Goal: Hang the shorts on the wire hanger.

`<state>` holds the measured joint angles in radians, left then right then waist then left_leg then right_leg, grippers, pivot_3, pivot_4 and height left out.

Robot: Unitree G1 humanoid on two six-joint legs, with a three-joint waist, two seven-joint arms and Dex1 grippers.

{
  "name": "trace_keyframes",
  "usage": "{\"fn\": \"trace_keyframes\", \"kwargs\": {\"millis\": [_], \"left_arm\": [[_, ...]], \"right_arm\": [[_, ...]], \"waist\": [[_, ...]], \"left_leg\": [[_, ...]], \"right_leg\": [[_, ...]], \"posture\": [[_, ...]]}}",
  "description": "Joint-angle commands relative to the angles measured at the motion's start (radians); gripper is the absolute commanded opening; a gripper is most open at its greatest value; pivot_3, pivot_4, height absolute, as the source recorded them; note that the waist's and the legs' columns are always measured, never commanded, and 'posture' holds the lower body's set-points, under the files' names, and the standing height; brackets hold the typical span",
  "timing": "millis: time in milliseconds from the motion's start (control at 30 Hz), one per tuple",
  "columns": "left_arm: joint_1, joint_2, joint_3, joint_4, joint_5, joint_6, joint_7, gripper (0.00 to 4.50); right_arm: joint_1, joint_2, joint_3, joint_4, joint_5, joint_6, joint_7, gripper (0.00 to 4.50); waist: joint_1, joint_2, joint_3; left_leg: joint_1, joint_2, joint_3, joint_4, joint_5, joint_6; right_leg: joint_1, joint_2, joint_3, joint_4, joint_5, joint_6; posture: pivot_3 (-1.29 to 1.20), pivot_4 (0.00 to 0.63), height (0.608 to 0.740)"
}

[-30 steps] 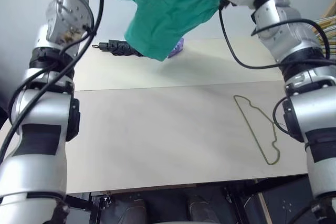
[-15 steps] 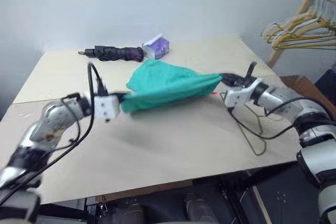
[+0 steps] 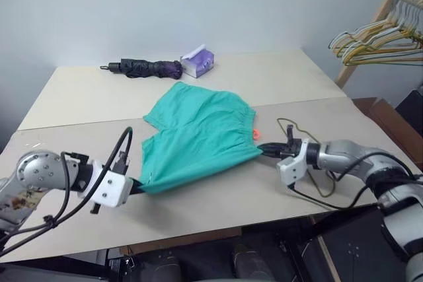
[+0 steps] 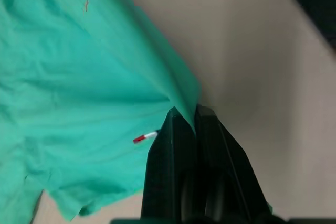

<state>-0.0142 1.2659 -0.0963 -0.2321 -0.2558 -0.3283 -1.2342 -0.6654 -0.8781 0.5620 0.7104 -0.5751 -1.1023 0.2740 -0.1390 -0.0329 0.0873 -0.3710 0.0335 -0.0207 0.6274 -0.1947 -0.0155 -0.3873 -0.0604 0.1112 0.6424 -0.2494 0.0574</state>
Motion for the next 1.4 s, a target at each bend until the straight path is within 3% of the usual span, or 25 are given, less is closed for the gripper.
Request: {"fn": "trace_keyframes", "kwargs": {"millis": [33, 300, 333, 500, 700, 767, 900, 1000, 1167, 1400], "left_arm": [[0.051, 0.023, 0.064, -0.075, -0.031, 0.017, -0.038, 0.02], [0.143, -0.022, 0.099, -0.155, -0.041, 0.044, -0.06, 0.02], [0.149, -0.03, 0.103, -0.155, -0.047, 0.046, -0.063, 0.23], [0.152, -0.041, 0.153, -0.128, -0.125, 0.087, -0.11, 1.69], [0.046, -0.031, 0.28, -0.027, -0.324, 0.268, -0.178, 3.59], [-0.015, -0.065, 0.308, -0.002, -0.372, 0.327, -0.148, 4.3], [-0.136, -0.151, 0.293, -0.01, -0.371, 0.446, -0.018, 4.46], [-0.241, -0.231, 0.251, -0.062, -0.443, 0.602, 0.08, 4.46], [-0.337, -0.336, 0.183, -0.129, -0.484, 0.751, 0.159, 4.46], [-0.337, -0.384, 0.164, -0.168, -0.453, 0.783, 0.16, 4.46]], "right_arm": [[0.073, -0.074, -0.066, -0.123, 0.133, 0.038, 0.11, 0.0], [0.265, -0.158, -0.135, -0.391, 0.297, 0.127, 0.275, 0.0], [0.277, -0.157, -0.144, -0.406, 0.304, 0.137, 0.284, 0.0], [0.336, -0.19, -0.175, -0.491, 0.414, 0.213, 0.401, 1.62], [0.431, -0.26, -0.278, -0.549, 0.54, 0.339, 0.485, 3.68], [0.498, -0.291, -0.344, -0.629, 0.672, 0.571, 0.527, 4.41], [0.581, -0.294, -0.467, -0.745, 0.845, 0.933, 0.547, 4.5], [0.574, -0.222, -0.543, -0.796, 0.839, 1.228, 0.4, 4.5], [0.546, -0.161, -0.597, -0.871, 0.824, 1.676, 0.273, 4.5], [0.533, -0.119, -0.633, -0.921, 0.809, 1.989, 0.212, 4.5]], "waist": [[0.007, 0.0, 0.002], [0.014, -0.003, 0.011], [0.014, -0.004, 0.012], [0.016, -0.005, 0.015], [0.023, -0.006, 0.018], [0.023, -0.006, 0.018], [0.03, -0.003, 0.02], [0.03, -0.004, 0.02], [0.039, -0.005, 0.021], [0.038, -0.005, 0.021]], "left_leg": [[0.0, 0.0, 0.0, 0.0, 0.0, 0.0], [0.007, 0.001, 0.009, 0.001, 0.0, 0.0], [0.008, 0.002, 0.011, 0.001, 0.0, 0.0], [0.007, 0.002, 0.013, 0.001, 0.0, 0.0], [0.007, 0.002, 0.014, 0.001, 0.0, 0.0], [0.006, 0.002, 0.013, 0.002, 0.0, 0.0], [0.004, 0.002, 0.013, 0.002, 0.0, 0.0], [0.003, 0.003, 0.013, 0.004, 0.0, -0.001], [0.001, 0.002, 0.013, 0.006, -0.001, -0.002], [-0.008, 0.002, 0.013, 0.006, -0.003, -0.004]], "right_leg": [[0.0, 0.0, 0.0, 0.0, -0.001, -0.002], [0.001, 0.001, 0.009, 0.004, -0.003, -0.007], [0.002, 0.001, 0.01, 0.004, -0.003, -0.007], [0.0, 0.001, 0.011, 0.004, -0.003, -0.007], [-0.001, 0.001, 0.01, 0.004, -0.003, -0.007], [-0.002, 0.001, 0.01, 0.004, -0.004, -0.007], [-0.002, 0.001, 0.01, 0.003, -0.003, -0.005], [-0.003, 0.002, 0.01, 0.004, -0.003, -0.004], [-0.004, 0.002, 0.01, 0.002, -0.001, -0.002], [-0.011, 0.002, 0.011, 0.0, -0.001, -0.001]], "posture": [[-0.03, 0.087, 0.74], [-0.05, 0.094, 0.74], [-0.05, 0.094, 0.74], [-0.06, 0.094, 0.74], [-0.05, 0.09, 0.74], [-0.05, 0.09, 0.74], [-0.05, 0.089, 0.74], [-0.06, 0.086, 0.74], [-0.08, 0.09, 0.74], [-0.1, 0.093, 0.74]]}}
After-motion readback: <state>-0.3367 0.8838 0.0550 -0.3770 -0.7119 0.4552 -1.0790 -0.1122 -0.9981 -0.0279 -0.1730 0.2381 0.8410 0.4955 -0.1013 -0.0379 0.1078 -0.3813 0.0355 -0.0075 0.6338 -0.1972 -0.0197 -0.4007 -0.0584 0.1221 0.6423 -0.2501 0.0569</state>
